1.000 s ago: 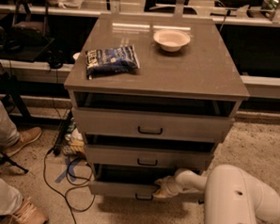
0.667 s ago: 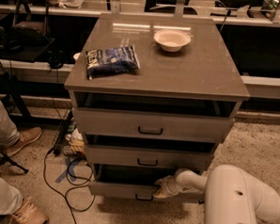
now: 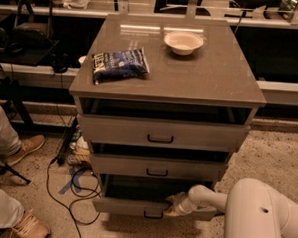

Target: Open bottom drawer

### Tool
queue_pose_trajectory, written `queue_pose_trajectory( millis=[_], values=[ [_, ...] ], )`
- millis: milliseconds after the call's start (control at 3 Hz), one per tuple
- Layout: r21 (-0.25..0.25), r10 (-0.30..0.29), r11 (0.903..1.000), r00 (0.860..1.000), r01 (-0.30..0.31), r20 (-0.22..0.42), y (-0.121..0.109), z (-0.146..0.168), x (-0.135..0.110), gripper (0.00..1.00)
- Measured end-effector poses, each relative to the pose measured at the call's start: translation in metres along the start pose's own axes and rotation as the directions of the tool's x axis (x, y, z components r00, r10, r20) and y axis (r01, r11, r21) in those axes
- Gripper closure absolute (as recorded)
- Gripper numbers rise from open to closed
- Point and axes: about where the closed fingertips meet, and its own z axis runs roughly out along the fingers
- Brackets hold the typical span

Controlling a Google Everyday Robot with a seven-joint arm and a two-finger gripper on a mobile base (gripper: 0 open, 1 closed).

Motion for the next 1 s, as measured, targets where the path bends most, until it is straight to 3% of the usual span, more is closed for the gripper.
queue_pose_trajectory(
  millis=[333,1000],
  values=[
    [0.0,0.0,1.0,1.0,0.0,0.0,0.0002,0.0002,-0.0002,1.0],
    [-0.004,0.0,1.0,1.0,0.0,0.001,0.0019,0.0015,-0.0011,0.5]
  ],
)
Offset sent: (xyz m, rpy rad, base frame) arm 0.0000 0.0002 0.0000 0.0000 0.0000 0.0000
